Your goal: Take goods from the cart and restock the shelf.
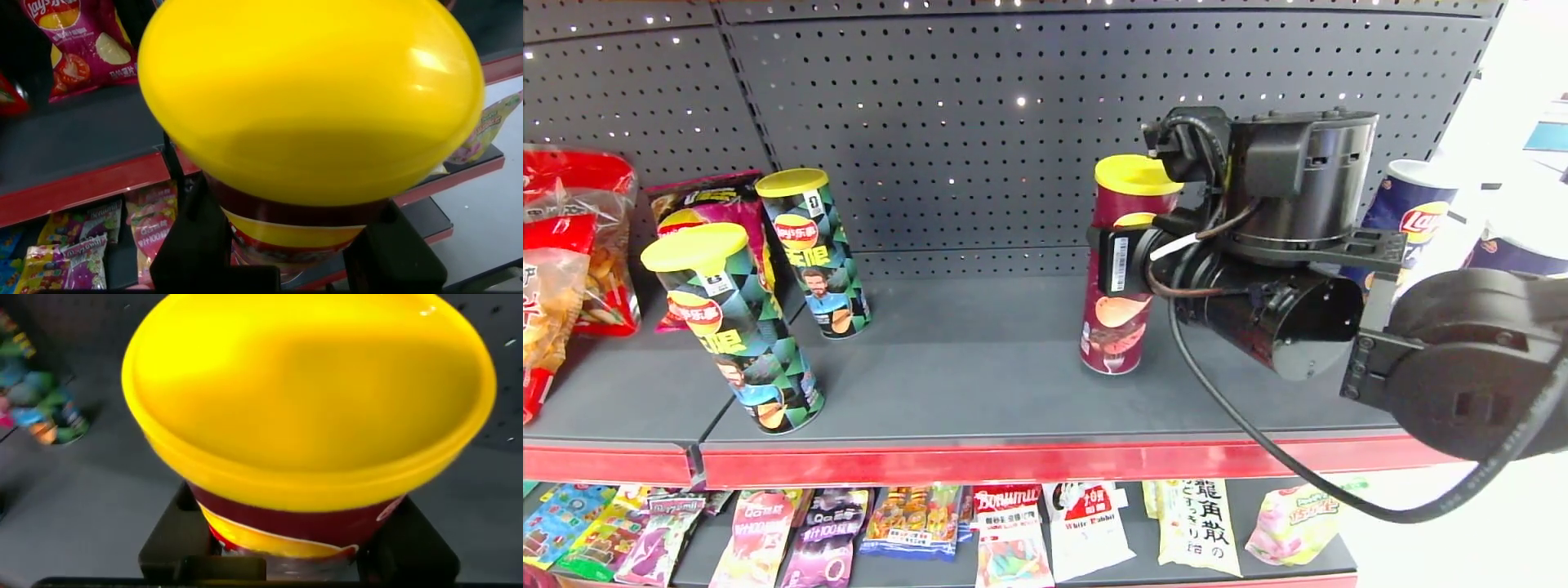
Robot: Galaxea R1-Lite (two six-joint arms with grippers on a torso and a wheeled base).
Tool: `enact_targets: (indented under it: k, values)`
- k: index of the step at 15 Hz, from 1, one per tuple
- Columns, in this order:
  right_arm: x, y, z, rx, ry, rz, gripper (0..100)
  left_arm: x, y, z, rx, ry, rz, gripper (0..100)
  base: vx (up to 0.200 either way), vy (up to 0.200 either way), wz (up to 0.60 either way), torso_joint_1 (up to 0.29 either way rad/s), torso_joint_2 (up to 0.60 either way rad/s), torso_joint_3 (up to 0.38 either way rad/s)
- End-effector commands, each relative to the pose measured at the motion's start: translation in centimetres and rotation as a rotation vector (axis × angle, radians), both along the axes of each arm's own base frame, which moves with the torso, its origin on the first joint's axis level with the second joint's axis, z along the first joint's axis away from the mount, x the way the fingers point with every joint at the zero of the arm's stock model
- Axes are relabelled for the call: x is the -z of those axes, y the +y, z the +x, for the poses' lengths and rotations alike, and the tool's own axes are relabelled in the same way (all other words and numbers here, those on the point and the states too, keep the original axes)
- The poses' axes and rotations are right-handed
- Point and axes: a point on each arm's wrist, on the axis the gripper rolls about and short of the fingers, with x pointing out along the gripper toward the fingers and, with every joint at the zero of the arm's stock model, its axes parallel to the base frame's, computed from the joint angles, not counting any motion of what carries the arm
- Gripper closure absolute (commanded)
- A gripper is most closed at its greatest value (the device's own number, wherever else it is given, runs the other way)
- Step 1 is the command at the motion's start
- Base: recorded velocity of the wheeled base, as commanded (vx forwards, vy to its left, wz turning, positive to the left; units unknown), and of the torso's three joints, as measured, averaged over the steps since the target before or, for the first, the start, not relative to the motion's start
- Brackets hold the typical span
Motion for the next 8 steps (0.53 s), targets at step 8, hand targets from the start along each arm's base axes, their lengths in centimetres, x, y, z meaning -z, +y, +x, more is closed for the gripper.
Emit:
enact_targets:
  k: [8]
  values:
    - [2.3,-0.3,-2.1,-0.028,0.058,-0.072,100,0.0,0.0,0.0,0.000,0.001,0.000,100,0.000,0.000,0.00,0.000,0.00,0.000]
